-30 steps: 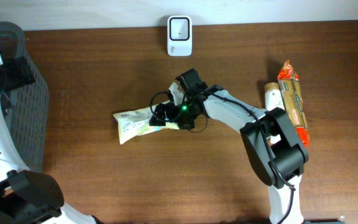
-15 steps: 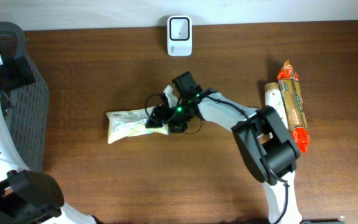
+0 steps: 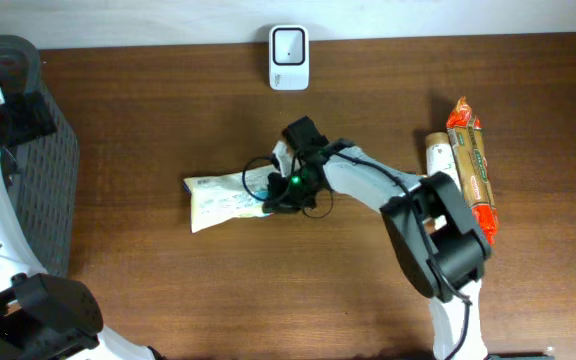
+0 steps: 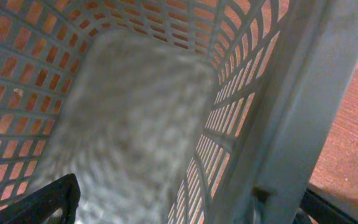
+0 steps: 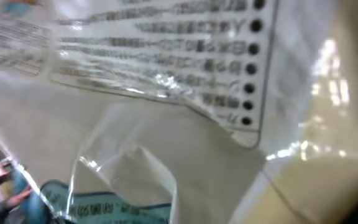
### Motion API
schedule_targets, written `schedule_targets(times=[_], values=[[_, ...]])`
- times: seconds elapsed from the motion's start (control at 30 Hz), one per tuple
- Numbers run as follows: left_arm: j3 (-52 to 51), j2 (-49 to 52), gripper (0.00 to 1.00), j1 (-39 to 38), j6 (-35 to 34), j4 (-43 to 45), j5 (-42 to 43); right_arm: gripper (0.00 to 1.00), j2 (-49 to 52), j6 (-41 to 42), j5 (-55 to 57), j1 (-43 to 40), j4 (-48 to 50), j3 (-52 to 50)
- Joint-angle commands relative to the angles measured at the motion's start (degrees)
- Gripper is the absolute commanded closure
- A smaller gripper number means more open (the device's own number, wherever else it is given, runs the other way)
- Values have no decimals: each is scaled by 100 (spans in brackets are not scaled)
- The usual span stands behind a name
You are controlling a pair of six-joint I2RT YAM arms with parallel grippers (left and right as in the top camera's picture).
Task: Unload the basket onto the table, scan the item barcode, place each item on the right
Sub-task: 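Lower the right gripper onto the pouch and grasp its edge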
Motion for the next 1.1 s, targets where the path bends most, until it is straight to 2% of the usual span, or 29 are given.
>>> schedule_targets(times=[0.0, 0.1, 0.13, 0.17, 0.2, 0.33, 0.37, 0.43, 0.47, 0.6, 0.73, 0.87, 0.97, 1.07], values=[[-17, 7, 1, 42, -33, 9, 42, 96, -713, -420, 1930, 127, -179, -26], [-17, 7, 1, 42, -33, 9, 42, 96, -885, -586, 2212, 306, -177, -26], [-17, 7, 1, 42, -33, 9, 42, 87, -870, -584, 2208, 306, -278, -26], [-17, 7, 1, 42, -33, 9, 42, 60, -870, -584, 2159, 306, -461, -26], [-17, 7, 1, 42, -33, 7, 42, 49, -870, -586, 2105, 282, -590, -26], [-17, 7, 1, 42, -33, 9, 42, 42, -870, -584, 1110, -153, -817, -26], [-17, 7, 1, 42, -31, 9, 42, 27, -870, -584, 796, -361, -820, -26], [-17, 7, 1, 39, -33, 9, 42, 12, -866, -581, 509, -719, -817, -28], [-17, 7, 1, 42, -33, 7, 42, 9, -841, -579, 485, -844, -793, -33], [-17, 7, 1, 42, -33, 9, 42, 6, -509, -109, 297, -935, -457, -44], [-17, 7, 1, 39, -33, 7, 42, 5, 37, 577, -680, -675, 507, -48], [-17, 7, 1, 39, -33, 9, 42, 6, 122, 1137, -470, -354, 1207, -48], [-17, 7, 1, 42, -33, 9, 42, 21, 295, 1248, -168, -258, 1517, -48], [-17, 7, 1, 42, -33, 9, 42, 46, 621, 1246, -282, -151, 1740, -48]])
